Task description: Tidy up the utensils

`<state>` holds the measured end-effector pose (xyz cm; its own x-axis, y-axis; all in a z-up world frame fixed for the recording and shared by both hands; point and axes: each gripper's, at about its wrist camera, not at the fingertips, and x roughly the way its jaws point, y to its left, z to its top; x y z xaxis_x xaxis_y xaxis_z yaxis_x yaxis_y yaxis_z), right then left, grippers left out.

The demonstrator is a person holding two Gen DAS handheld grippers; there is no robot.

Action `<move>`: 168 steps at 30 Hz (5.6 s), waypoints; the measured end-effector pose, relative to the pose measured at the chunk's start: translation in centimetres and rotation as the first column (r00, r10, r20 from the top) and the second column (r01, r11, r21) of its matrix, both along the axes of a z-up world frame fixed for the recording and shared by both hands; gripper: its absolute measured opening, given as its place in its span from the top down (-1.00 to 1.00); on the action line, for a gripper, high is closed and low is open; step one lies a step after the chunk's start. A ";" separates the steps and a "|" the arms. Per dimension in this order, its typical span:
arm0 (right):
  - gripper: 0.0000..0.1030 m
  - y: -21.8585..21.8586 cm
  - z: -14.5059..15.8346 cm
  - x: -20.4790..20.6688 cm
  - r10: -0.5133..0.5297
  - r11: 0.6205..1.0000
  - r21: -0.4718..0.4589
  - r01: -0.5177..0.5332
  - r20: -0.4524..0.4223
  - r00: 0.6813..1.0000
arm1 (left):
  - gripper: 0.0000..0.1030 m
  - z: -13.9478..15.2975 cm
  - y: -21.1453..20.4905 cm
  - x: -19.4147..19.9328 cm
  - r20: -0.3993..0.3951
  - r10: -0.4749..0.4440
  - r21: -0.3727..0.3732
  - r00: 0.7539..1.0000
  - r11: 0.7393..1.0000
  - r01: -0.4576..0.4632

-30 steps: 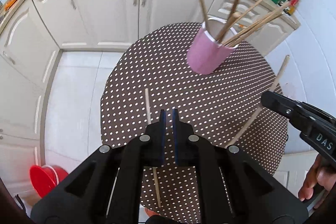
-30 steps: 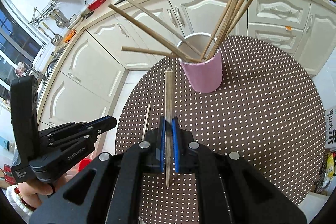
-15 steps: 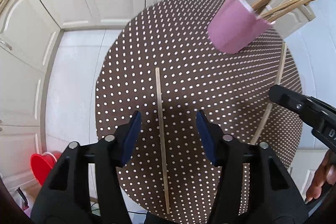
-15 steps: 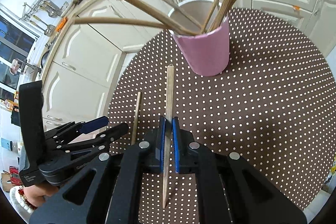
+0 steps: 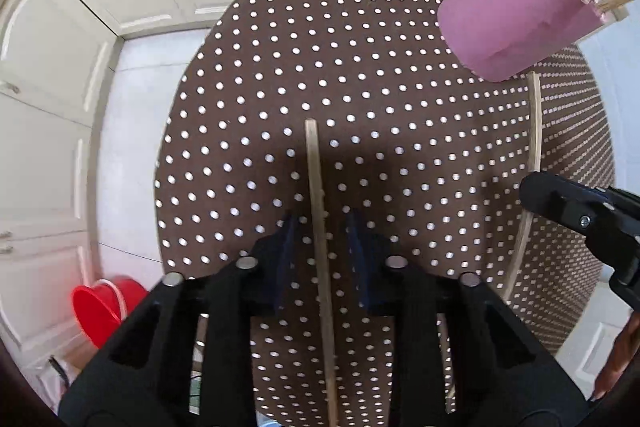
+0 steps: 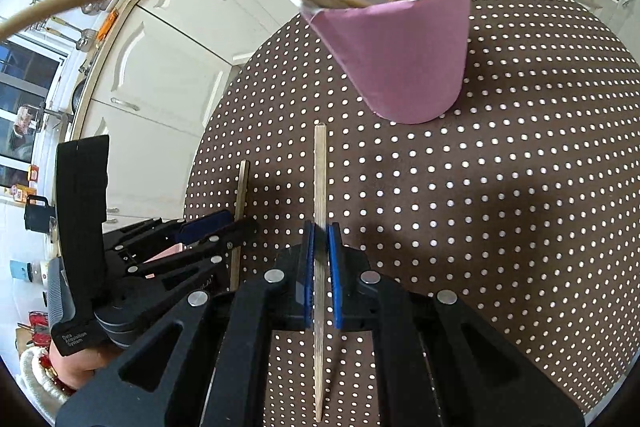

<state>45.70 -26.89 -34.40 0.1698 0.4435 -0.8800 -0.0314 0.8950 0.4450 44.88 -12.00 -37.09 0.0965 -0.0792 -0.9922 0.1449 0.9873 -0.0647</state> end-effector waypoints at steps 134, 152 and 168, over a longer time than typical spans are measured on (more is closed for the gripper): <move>0.88 -7.2 13.5 2.0 -0.073 0.985 -0.065 0.160 0.686 0.724 | 0.88 20.2 -7.5 3.6 0.517 0.022 -0.237 0.855 0.964 0.119; 0.88 -6.8 9.9 -1.2 -0.083 0.984 -0.075 0.161 0.605 0.792 | 0.87 18.8 -8.0 1.8 0.492 -0.014 -0.201 0.871 0.971 0.129; 0.83 -6.9 10.5 -2.7 -0.127 0.983 -0.033 0.180 0.586 0.801 | 0.03 19.5 -8.1 0.5 0.503 -0.018 -0.177 0.864 0.976 0.124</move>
<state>43.04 -33.83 -23.86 0.7187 0.2986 -0.6280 -0.1183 0.9424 0.3127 45.43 -20.06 -17.63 0.5576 -0.2931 -0.7766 0.2793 0.9473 -0.1570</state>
